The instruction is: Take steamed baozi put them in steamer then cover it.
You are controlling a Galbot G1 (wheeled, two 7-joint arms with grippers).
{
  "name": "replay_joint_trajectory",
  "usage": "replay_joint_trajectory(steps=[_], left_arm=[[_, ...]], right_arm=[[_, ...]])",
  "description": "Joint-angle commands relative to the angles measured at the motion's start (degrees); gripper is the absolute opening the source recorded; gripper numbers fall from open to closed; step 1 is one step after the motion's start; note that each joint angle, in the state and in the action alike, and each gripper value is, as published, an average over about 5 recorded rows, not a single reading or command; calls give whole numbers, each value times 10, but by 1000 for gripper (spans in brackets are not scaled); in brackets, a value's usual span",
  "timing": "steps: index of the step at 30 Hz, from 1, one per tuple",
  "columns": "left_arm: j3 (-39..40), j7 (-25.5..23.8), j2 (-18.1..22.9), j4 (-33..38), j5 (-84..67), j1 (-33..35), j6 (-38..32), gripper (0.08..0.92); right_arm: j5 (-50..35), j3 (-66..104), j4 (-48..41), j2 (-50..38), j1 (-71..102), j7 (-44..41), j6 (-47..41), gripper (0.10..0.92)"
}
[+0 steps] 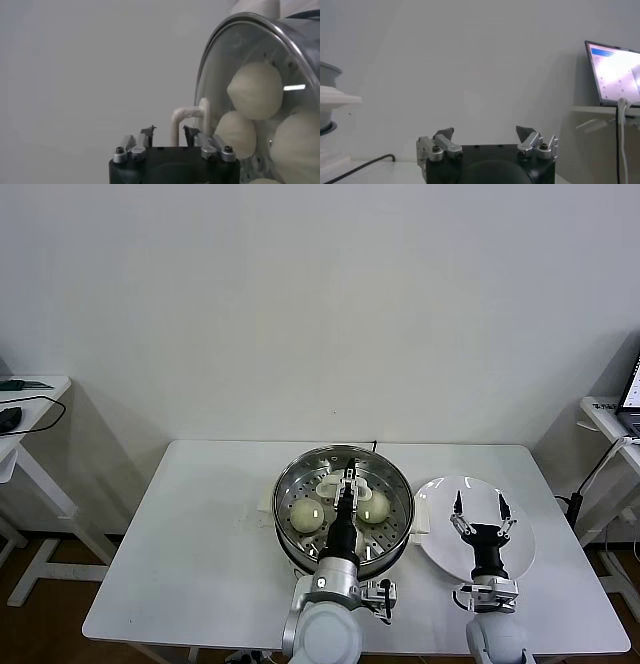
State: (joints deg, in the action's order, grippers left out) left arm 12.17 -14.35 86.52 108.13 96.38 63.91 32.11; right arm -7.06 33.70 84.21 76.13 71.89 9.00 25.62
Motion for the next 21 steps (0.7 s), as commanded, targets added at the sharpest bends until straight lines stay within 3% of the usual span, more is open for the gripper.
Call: replay_joint_trajectory(steps=[1,6,11,15,18,21], left_arm=[[-1,-1,-30,54,-17,20,3,663],[-12,-1,-67,112,-42,49,2,688],[-30,-2,-111,184,-73,92,-3,796],[-50,7,-136,227,-109,135,-9,821],[-93,45,-148,259,-172,173,-26,822],[-166,122,-150,275,-283,205,-71,823]], right_arm=[[3,-1,4,0,-2,0,0,823],[8,-1,9,-1,-3,-6,4,823],[25,-4,16,-8,-3,-8,9,823],[19,-13,28,-17,-1,0,-10,823],[5,-22,42,-24,5,8,-27,823],[-20,-20,56,-30,16,-3,-40,823]])
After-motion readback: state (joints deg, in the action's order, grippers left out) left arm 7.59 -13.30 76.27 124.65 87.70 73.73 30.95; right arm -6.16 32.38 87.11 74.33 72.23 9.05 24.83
